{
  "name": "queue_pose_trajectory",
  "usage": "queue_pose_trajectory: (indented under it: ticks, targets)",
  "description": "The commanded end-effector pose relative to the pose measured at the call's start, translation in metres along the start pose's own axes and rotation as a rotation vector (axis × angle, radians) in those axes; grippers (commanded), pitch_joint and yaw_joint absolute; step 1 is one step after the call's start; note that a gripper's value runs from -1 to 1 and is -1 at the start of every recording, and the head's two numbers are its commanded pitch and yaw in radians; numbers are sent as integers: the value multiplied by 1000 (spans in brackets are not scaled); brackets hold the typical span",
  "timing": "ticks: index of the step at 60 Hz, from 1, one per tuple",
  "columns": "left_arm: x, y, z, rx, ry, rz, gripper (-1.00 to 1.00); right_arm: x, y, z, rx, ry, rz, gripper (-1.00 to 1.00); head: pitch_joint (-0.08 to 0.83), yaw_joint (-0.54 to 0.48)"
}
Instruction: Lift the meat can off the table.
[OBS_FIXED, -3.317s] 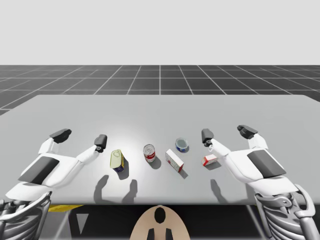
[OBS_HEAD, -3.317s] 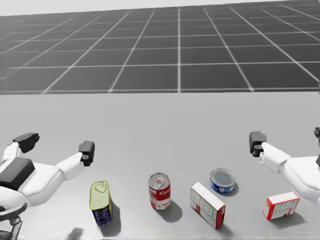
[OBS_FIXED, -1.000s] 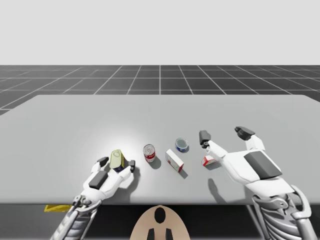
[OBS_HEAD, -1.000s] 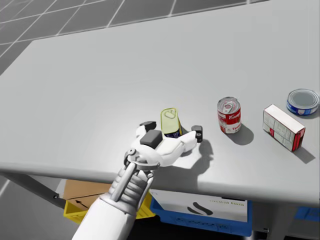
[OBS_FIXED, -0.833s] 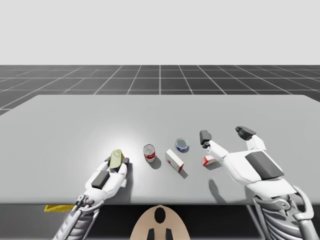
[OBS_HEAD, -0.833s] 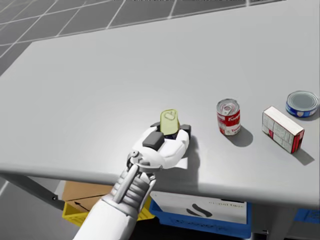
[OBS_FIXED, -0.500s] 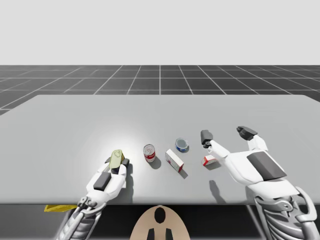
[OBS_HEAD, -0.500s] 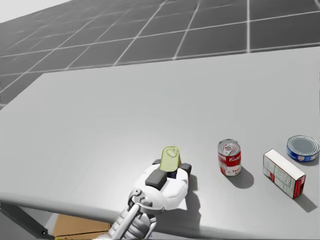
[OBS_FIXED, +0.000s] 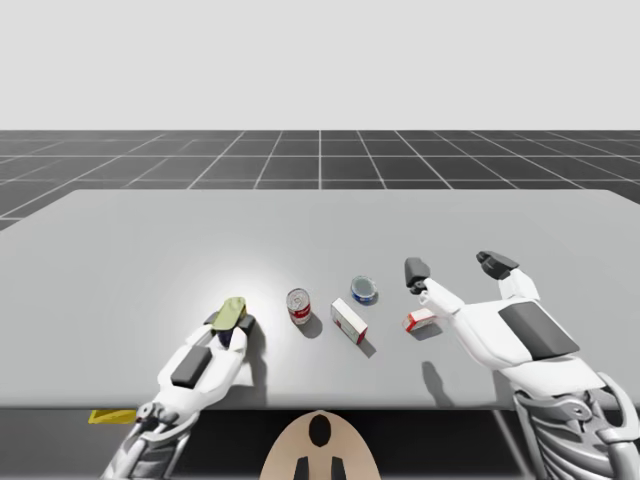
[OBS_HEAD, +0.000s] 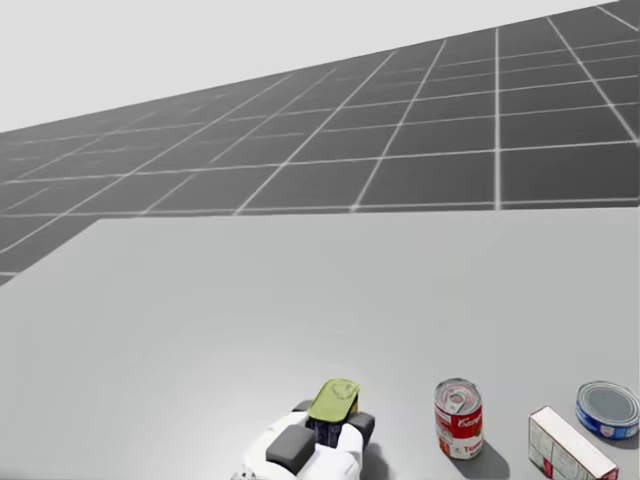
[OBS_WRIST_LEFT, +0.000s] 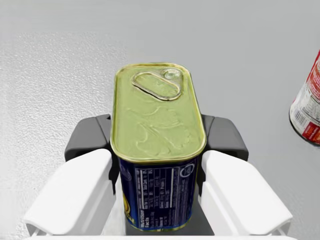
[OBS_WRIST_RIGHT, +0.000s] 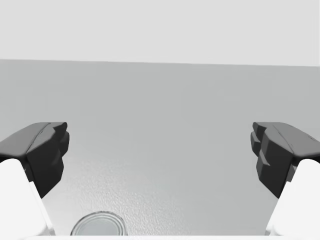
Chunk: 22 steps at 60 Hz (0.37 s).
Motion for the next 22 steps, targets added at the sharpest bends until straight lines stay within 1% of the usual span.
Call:
queue_pose_trajectory:
  ticks: [1, 3, 5, 13, 14, 15, 17, 19, 22]
  targets:
    - [52, 9, 18, 3, -60, -15, 993, 0, -1, -1, 2, -3, -8, -1000, 354, 368]
    - [55, 10, 19, 5, -67, -19, 993, 0, -1, -1, 1, -4, -8, -1000, 354, 367]
    - [69, 14, 25, 7, -97, -36, 1000, 0, -2, -1, 1, -5, -8, -1000, 351, 363]
    - [103, 21, 38, 23, -176, -82, 1000, 1, -3, -1, 5, -6, -19, -1000, 343, 358]
    - [109, 22, 41, 27, -191, -88, 1000, 1, -3, -1, -10, -9, -1, -1000, 342, 358]
    - [115, 23, 44, 31, -206, -95, 1000, 1, -3, -1, 1, -9, -5, -1000, 341, 357]
    - [125, 24, 48, 39, -231, -104, 1000, 1, -5, -1, 26, 3, -35, -1000, 339, 357]
    - [135, 26, 52, 48, -257, -114, 1000, 0, -7, 0, 40, 9, -41, -1000, 338, 356]
    - [152, 28, 60, 55, -301, -121, 1000, 0, -9, 0, 67, 11, -35, -1000, 333, 354]
